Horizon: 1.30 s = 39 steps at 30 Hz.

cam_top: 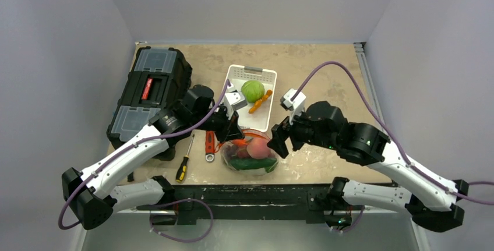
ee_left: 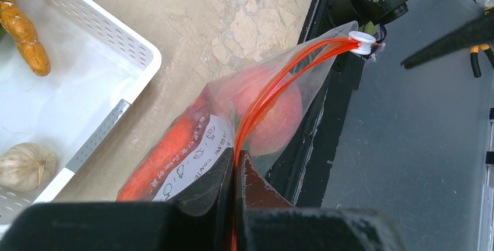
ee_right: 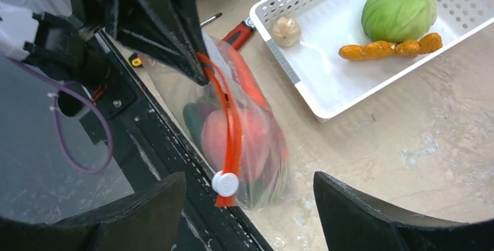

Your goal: Place the food in the zip-top bag and seal the zipper

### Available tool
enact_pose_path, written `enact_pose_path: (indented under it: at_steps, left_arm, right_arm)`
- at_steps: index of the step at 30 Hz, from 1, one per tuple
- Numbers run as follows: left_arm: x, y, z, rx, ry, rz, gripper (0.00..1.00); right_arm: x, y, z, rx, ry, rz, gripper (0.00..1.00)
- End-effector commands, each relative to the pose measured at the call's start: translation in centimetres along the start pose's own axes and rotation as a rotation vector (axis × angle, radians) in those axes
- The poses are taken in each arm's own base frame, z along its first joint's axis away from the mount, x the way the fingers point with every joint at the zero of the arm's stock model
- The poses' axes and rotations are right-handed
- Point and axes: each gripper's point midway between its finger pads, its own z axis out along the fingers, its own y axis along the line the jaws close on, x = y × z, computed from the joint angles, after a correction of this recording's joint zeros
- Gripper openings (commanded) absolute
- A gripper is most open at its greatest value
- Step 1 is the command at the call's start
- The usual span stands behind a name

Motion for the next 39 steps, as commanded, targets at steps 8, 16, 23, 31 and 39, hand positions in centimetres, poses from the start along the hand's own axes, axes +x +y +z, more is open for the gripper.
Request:
enact_pose_path:
  at_steps: [8,16,23,31,39]
  left_arm:
    - [-1.5,-0.3,-0.8,-0.014,-0.057,0.022,0.0]
    - [-1.4,-0.4,-1.2,-0.015,-0.055,0.036,0.0]
    - [-2.0,-1.2,-2.2,0.0,-0.113,0.127,0.28]
    - [-4.5,-4.4,-2.4,0.066,-0.224,0.343,0.72]
    - [-5.9,-7.7,-0.3,0.167,-0.272,0.557,0.73]
  right_arm:
    - [0.1,-1.2,1.6,0.471,0.035,-0.26,0.69]
    - [-0.8,-1.3,1.7,0.467,-0.043,-0.274,0.24]
    - [-1.4,3.4,0.6,0.097,-0.145,-0.292,0.0]
    - [-1.6,6.9,-1.3,-0.154,-0.193,-0.278,0.0]
    - [-1.0,6.9,-1.2,-0.161,-0.158,-0.27,0.0]
